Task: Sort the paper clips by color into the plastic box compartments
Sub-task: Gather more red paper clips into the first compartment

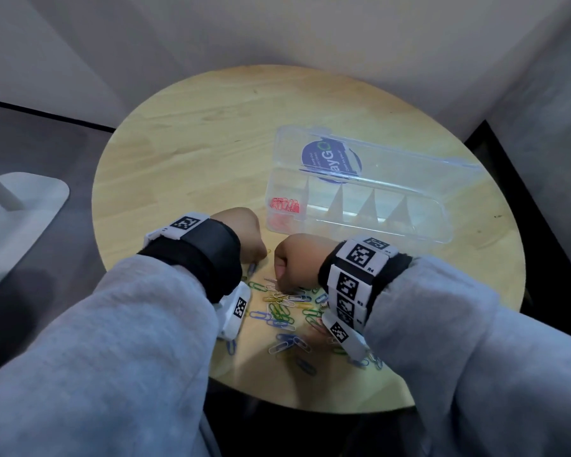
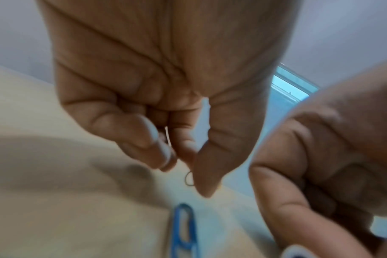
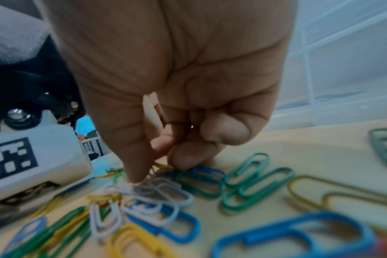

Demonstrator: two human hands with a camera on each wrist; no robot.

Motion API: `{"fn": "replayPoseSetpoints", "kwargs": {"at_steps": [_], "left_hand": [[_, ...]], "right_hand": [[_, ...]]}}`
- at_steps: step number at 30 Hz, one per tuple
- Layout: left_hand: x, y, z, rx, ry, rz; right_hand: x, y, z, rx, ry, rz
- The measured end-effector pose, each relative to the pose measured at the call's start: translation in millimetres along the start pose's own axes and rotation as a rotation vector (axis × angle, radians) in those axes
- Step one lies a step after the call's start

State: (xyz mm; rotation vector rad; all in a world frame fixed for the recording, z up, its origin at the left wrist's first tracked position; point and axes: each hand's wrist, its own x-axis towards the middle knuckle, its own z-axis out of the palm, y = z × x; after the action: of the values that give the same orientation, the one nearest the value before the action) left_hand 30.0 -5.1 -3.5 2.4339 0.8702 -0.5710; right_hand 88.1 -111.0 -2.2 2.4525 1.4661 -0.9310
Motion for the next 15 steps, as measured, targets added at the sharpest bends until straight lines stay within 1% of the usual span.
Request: {"fn": "replayPoseSetpoints", "kwargs": {"at_steps": [3, 7, 10, 13, 15], "left_hand": [[-6, -3, -8, -0.165, 0.013, 0.038], [-12, -13, -17, -0.383, -0.033, 0.086], [-19, -22, -21, -0.558, -0.088, 0.053], [-27, -31, -22, -0.636, -0.154, 0.010], [-31, -36, -22, -0.673, -0.156, -0.014]], "right_hand": [[-6, 9, -3, 0.137, 0.008, 0.016], [-11, 19, -2, 0.290, 0.083, 0.044], [-15, 25, -1, 0.447, 0.048, 0.075], [-22, 29, 1, 0.627, 0.027, 0.080], [-27, 31, 1, 0.650, 0.043, 0.072]]}}
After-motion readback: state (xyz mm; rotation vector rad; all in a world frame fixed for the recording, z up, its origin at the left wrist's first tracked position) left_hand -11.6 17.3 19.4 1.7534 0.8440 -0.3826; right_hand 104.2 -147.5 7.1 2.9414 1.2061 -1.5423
